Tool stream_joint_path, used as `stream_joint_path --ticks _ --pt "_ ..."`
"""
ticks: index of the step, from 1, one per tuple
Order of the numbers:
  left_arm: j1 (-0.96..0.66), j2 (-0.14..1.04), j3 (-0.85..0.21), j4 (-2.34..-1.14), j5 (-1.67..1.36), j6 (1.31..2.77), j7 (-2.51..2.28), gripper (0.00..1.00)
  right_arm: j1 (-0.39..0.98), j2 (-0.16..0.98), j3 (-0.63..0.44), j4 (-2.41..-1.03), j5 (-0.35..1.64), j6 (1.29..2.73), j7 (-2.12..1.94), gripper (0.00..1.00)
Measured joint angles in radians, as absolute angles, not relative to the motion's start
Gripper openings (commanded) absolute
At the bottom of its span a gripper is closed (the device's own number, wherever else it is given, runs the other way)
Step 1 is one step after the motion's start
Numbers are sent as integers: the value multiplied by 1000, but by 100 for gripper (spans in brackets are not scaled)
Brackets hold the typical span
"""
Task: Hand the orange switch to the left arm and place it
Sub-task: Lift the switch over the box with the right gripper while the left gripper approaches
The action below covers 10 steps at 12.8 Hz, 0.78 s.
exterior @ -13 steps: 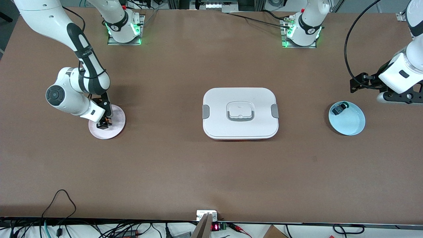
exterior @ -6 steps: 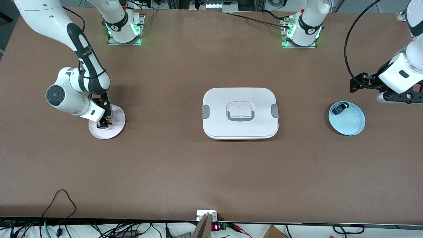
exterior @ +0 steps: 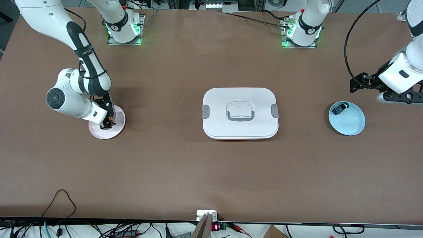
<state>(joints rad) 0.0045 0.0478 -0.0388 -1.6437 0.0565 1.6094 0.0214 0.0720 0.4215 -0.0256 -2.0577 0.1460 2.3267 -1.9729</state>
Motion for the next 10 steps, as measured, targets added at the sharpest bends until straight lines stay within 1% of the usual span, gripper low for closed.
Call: stream_joint_path --ticks 2,4,5,7,9,10 --pt "5 48 -39 -1644 57 1605 21 100 80 419 14 -1954 260 2158 -1969 9" --pt "5 48 -39 -1644 50 1597 21 100 109 415 41 -1860 387 2029 -1917 9" --pt "5 48 -38 -1644 33 1591 21 100 138 413 48 -1825 450 2001 -1868 9" --pt "9 48 -37 -1643 -24 1562 21 100 223 411 54 -1763 598 1990 -1732 9" --pt "21 48 -35 -1643 -137 1510 21 100 326 413 56 -1710 774 2004 -1594 9" --pt "31 50 -33 -1643 -205 1487 21 100 369 416 56 -1691 857 2034 -1552 9"
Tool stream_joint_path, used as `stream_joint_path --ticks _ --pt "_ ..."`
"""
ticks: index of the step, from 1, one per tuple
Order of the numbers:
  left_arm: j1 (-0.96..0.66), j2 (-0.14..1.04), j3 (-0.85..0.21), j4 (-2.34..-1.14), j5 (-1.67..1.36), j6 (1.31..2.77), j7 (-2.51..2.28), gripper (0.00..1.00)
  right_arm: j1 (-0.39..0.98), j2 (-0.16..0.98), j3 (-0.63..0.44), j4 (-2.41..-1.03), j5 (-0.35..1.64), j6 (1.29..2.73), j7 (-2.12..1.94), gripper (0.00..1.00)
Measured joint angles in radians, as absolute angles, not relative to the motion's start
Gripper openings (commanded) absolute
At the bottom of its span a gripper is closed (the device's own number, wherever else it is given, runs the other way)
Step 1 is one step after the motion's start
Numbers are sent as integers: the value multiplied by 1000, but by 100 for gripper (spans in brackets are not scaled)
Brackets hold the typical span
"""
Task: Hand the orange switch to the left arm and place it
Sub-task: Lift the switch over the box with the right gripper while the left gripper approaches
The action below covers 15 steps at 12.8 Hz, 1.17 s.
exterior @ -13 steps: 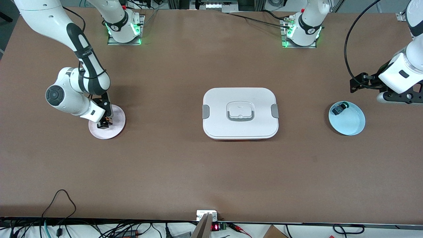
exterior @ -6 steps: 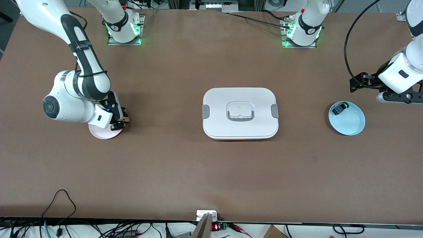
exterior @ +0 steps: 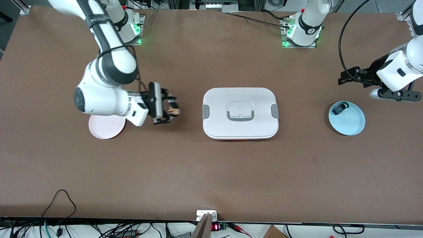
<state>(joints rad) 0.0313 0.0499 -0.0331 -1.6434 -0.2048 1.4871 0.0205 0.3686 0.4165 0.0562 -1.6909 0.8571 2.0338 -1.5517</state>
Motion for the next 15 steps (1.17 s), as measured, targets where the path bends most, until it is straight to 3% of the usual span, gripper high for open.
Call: stream_joint_path --ticks 7,11,15 --pt "85 191 -33 -1649 -745 1353 21 100 521 464 55 -1657 1472 2202 -1534 9" --pt "84 287 -40 -1729 -1024 1361 22 100 597 504 55 -1578 1641 2295 -1533 9" --pt "77 290 -63 -1856 -1310 1478 66 100 646 551 55 -1489 1731 2365 -1534 9"
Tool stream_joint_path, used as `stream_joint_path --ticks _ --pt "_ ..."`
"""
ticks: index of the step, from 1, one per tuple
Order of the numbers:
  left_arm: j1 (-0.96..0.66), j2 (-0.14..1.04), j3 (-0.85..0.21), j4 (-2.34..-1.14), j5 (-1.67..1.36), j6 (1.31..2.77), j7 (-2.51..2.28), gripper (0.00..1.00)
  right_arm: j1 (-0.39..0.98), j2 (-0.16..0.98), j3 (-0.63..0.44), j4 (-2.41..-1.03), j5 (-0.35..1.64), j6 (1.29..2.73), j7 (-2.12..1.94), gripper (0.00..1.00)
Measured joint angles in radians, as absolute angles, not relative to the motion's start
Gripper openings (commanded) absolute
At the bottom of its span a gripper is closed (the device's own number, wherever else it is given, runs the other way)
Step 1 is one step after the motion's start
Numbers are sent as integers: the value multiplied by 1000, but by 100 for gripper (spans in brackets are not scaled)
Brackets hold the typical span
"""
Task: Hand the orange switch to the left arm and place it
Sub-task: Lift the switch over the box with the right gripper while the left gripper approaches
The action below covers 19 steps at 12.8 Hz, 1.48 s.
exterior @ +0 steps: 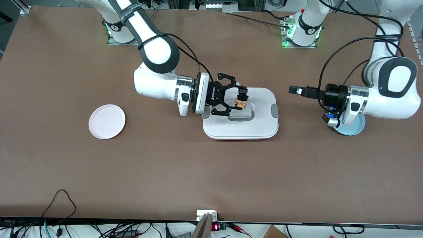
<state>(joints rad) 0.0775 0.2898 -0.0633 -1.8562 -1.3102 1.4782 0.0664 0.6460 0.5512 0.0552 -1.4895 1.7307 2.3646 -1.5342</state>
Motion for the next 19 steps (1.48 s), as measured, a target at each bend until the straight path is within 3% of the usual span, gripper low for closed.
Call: stream_joint_path --ticks 8,11,19 --pt "43 315 -186 -1930 -1617 1745 110 99 654 570 53 -1458 1744 2378 -1534 9" --pt "-16 362 -208 -1931 -1699 1814 194 87 655 570 52 -1458 1744 2378 -1534 9" --pt "-42 376 -239 -1932 -1746 1799 211 82 655 570 52 -1458 1745 2378 -1534 9"
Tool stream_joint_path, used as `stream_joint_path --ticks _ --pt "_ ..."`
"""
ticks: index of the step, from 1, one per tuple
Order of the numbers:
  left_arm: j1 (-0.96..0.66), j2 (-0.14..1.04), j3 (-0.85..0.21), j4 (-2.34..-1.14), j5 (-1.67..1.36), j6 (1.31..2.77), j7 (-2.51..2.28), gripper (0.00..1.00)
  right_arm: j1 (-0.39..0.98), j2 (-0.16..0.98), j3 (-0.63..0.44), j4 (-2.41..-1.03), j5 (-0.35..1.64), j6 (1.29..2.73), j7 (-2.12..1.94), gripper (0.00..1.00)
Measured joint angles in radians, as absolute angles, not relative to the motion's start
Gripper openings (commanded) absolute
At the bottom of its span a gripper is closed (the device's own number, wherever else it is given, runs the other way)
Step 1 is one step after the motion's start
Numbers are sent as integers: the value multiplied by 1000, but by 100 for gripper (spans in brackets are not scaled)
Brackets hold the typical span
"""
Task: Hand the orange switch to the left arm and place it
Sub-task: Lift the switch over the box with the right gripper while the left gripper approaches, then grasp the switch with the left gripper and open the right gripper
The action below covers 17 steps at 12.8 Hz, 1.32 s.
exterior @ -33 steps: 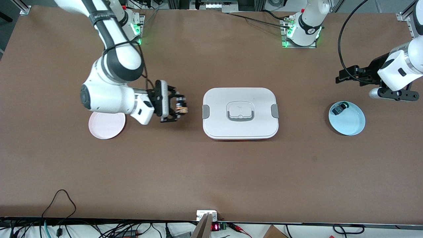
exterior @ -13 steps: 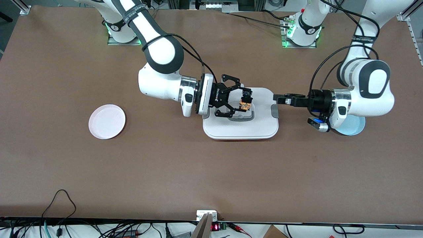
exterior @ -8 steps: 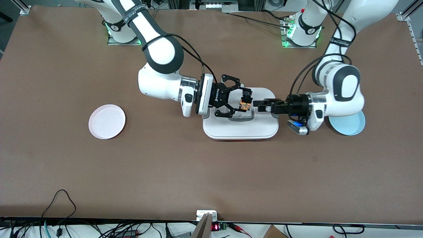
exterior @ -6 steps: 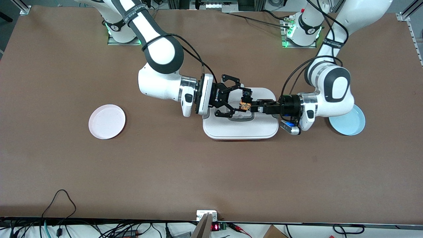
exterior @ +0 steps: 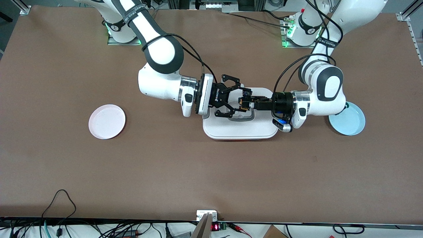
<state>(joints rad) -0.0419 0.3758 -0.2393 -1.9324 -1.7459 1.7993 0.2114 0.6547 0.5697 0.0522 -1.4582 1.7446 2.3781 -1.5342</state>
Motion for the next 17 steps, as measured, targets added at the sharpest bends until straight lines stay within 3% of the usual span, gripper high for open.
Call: stream_joint_path --ticks 5,7,10,12,15,16,17 --pt "-10 376 -239 -1941 -1746 1748 211 74 655 570 52 -1458 1745 2378 -1534 9" --pt "-7 376 -239 -1941 -1746 1748 211 61 655 570 52 -1458 1745 2378 -1534 9" --pt "-5 376 -239 -1942 -1746 1748 211 26 655 570 52 -1458 1745 2378 -1534 9" --pt "-2 376 -239 -1944 -1746 1748 213 13 655 570 52 -1456 1748 2379 -1534 9" --pt "1 376 -239 -1944 -1747 1744 218 13 657 571 52 -1453 1753 2382 -1532 10" --pt "1 376 -239 -1944 -1747 1744 218 13 657 572 52 -1452 1753 2383 -1532 13" --pt "1 376 -239 -1944 -1747 1743 219 13 657 572 52 -1452 1753 2383 -1532 24"
